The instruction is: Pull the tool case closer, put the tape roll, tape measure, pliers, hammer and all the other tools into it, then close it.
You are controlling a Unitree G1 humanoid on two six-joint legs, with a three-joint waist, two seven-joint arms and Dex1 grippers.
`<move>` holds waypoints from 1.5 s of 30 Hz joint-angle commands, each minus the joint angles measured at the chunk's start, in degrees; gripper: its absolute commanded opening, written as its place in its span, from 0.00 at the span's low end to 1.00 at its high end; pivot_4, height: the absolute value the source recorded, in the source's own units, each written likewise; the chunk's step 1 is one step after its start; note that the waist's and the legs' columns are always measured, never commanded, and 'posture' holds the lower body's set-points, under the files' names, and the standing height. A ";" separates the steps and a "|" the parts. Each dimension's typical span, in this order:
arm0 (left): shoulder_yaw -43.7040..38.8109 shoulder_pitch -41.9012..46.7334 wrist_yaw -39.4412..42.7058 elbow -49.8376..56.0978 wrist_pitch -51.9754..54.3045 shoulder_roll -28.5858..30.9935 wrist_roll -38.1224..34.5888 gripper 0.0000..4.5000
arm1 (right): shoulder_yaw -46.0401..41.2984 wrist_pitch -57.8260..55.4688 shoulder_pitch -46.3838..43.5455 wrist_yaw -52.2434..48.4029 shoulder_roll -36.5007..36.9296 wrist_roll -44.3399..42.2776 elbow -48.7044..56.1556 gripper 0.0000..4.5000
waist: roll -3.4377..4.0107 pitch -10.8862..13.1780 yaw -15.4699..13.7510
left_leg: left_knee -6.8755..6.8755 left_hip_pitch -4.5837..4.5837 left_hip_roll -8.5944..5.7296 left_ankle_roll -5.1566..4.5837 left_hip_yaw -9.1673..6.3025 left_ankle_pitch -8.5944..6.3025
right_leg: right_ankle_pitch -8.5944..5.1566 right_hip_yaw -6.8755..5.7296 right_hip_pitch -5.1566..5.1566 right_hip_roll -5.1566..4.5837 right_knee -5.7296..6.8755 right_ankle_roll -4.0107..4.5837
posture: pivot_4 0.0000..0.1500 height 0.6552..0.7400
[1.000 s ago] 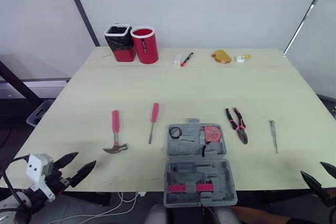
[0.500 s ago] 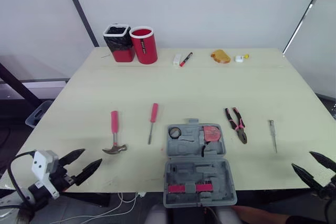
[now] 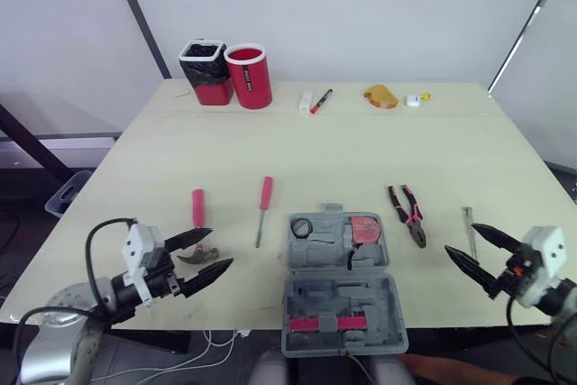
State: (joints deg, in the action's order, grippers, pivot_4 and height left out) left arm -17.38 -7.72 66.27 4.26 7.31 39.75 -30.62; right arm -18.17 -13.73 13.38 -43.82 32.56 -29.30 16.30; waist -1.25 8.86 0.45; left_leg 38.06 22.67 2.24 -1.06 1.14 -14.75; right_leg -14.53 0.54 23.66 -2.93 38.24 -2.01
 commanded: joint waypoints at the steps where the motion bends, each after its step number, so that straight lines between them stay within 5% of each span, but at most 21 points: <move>1: 1.77 3.54 3.58 2.33 0.47 2.26 -1.21 1.00 | 2.40 -3.41 -3.62 6.60 -1.82 2.50 1.66 0.97 | -0.03 0.02 0.01 | 0.00 0.02 0.00 0.00 0.01 0.00 | 0.00 -0.02 0.00 0.04 -0.02 0.00 | 1.00 1.00; 14: 12.23 19.10 15.33 2.41 2.64 6.12 -1.44 1.00 | 12.53 -9.95 -12.56 24.07 -12.45 14.63 -4.52 0.97 | 0.01 0.05 0.22 | -0.01 0.18 -0.09 0.00 0.05 0.01 | 0.16 0.02 -0.01 0.27 -0.18 -0.15 | 1.00 1.00; 30: 15.64 27.07 16.67 4.75 7.74 4.56 -3.68 1.00 | 13.31 -7.26 -18.88 25.77 -18.28 15.98 -18.17 0.97 | 0.02 0.08 0.54 | 0.01 0.17 -0.06 -0.01 0.03 0.01 | 0.19 0.39 -0.01 0.62 -0.17 -0.19 | 1.00 1.00; 33: 15.63 27.26 16.75 4.57 7.72 4.54 -3.57 1.00 | 13.45 -5.60 -19.33 26.02 -17.90 17.18 -19.64 0.79 | 0.02 0.08 0.53 | 0.02 0.17 -0.04 -0.01 0.00 0.01 | 0.19 0.56 -0.03 0.79 -0.17 -0.18 | 1.00 1.00; 39: 15.21 27.35 16.73 5.10 8.44 4.83 -4.04 1.00 | 13.53 -3.79 -19.41 26.00 -17.83 18.40 -21.09 0.21 | 0.02 0.08 0.56 | 0.02 0.16 0.01 -0.01 0.00 0.01 | 0.19 0.70 -0.02 0.92 -0.16 -0.17 | 1.00 1.00; 45: 15.19 27.48 16.98 4.77 8.39 4.95 -3.73 1.00 | 13.17 -2.03 -18.71 25.09 -17.21 18.83 -19.85 0.21 | 0.02 0.08 0.52 | 0.03 0.16 0.01 -0.01 0.02 0.01 | 0.20 0.72 -0.02 0.92 -0.16 -0.16 | 1.00 1.00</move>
State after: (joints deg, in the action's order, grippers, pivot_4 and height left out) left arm -1.57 18.92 82.74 7.30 15.91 44.23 -33.52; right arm -4.41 -17.01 -5.66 -18.23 14.65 -10.21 -5.38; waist -1.23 8.94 0.98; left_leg 38.09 22.83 2.24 -1.07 1.16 -14.74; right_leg -14.33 1.26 23.63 -2.01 38.07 -2.17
